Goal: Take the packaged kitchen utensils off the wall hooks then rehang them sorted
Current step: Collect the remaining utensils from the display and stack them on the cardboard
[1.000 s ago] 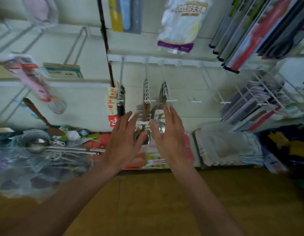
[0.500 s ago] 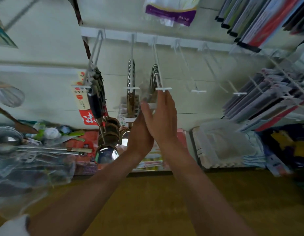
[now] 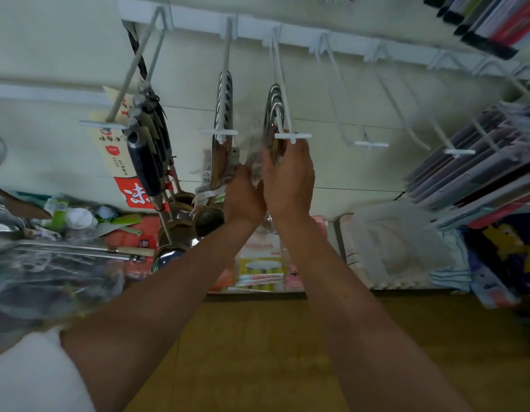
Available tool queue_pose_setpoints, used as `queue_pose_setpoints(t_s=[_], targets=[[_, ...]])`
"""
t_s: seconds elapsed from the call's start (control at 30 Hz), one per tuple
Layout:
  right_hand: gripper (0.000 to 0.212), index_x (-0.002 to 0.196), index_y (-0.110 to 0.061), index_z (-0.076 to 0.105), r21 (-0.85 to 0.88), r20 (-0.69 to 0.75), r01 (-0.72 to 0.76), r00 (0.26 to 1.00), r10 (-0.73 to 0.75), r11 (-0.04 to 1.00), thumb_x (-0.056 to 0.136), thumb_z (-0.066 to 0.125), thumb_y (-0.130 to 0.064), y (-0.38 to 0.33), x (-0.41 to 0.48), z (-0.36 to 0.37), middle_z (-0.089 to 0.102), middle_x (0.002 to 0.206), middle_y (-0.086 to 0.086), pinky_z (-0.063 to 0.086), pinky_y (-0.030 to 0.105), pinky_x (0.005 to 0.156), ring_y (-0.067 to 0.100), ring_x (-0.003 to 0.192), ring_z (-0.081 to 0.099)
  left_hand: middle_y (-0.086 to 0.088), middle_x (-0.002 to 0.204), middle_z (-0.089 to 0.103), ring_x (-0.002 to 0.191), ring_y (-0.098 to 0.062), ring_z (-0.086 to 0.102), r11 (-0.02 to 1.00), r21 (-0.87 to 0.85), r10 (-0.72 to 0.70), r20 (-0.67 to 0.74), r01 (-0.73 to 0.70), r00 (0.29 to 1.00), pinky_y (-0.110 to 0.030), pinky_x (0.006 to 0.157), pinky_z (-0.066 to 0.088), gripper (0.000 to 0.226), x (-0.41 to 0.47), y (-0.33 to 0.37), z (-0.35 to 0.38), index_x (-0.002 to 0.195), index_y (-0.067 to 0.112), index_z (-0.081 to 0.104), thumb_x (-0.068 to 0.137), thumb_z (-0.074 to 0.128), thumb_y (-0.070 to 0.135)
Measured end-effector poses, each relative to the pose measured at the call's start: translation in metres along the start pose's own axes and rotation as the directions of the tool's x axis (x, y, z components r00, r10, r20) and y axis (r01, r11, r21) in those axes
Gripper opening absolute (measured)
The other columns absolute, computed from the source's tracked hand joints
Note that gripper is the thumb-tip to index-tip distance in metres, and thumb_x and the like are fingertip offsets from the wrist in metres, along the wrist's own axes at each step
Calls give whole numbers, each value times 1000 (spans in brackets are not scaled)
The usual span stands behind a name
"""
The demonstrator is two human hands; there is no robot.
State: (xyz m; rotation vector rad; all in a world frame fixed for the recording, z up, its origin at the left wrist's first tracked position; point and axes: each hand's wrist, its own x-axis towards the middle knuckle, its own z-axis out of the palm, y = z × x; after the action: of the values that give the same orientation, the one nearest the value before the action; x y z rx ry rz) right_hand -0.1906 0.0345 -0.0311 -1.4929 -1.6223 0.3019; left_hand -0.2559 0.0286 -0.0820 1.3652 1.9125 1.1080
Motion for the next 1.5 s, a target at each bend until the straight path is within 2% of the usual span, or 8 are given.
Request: queue_pose_setpoints(t_s=[0.1, 0.37, 0.47, 0.67, 0.87, 1.1, 1.23, 1.5], targets=[[27, 114, -6, 60, 9, 5, -4, 1000, 4, 1000, 97, 61, -27, -2, -2, -5, 63, 107, 9, 52, 37, 75, 24, 92, 62, -3, 84, 55, 79, -20, 54, 997, 73, 23, -4, -22, 1000, -27, 65, 30, 12, -2, -1, -9, 86, 11, 50, 98, 50, 13], [27, 116, -8, 58, -60, 109, -48, 993, 55, 997, 94, 63, -23, -14, -12, -25, 59, 110, 7, 40, 26, 72, 22, 93, 60, -16, 77, 64, 67, -28, 59, 973, 100, 195, 119, -207, 974, -36, 58, 42, 20, -22, -1, -31, 87, -1, 60, 98, 48, 11], [29, 118, -9, 59, -42, 96, -54, 994, 57, 998, 93, 64, -23, -19, -21, -33, 60, 111, 6, 47, 32, 75, 23, 93, 61, -15, 80, 65, 69, -26, 57, 963, 126, 217, 153, -237, 964, -32, 59, 37, 18, -33, 1, -42, 91, 1, 62, 98, 48, 10], [34, 123, -12, 58, 20, 110, -94, 990, 91, 995, 92, 65, -23, -33, -41, -53, 60, 115, 3, 52, 36, 81, 19, 95, 61, -13, 88, 70, 80, -29, 65, 950, 147, 244, 197, -275, 950, -44, 71, 52, 15, -54, 4, -59, 99, 2, 64, 97, 52, 9], [32, 123, -12, 58, 37, 124, -126, 985, 121, 991, 93, 64, -22, -42, -58, -75, 60, 117, 3, 53, 37, 84, 19, 96, 62, -5, 89, 69, 79, -23, 65, 963, 129, 194, 284, -238, 939, -48, 72, 54, 29, -74, 13, -68, 101, 14, 63, 95, 42, 32], [32, 123, -14, 57, 21, 154, -138, 979, 133, 990, 93, 64, -24, -70, -88, -78, 59, 118, 1, 51, 35, 84, 17, 97, 61, -7, 93, 72, 83, -22, 66, 973, 80, 185, 283, -215, 941, -44, 74, 54, 19, -99, 6, -97, 103, 8, 66, 97, 50, 16], [33, 122, -13, 58, 41, 189, -109, 977, 99, 993, 92, 65, -22, -103, -112, -61, 59, 116, 2, 53, 40, 85, 19, 99, 61, -4, 96, 72, 81, -18, 65, 978, 129, 126, 268, -165, 955, -28, 62, 45, 19, -113, -10, -138, 107, 10, 68, 99, 51, 16], [36, 124, -16, 56, 62, 327, -19, 945, -2, 998, 91, 64, -27, -228, -169, 13, 59, 118, 3, 49, 42, 86, 25, 102, 60, -4, 90, 71, 77, -20, 63, 979, 201, -21, 128, -5, 992, -45, 74, 53, 23, -137, -69, -293, 100, 12, 66, 96, 48, 24]])
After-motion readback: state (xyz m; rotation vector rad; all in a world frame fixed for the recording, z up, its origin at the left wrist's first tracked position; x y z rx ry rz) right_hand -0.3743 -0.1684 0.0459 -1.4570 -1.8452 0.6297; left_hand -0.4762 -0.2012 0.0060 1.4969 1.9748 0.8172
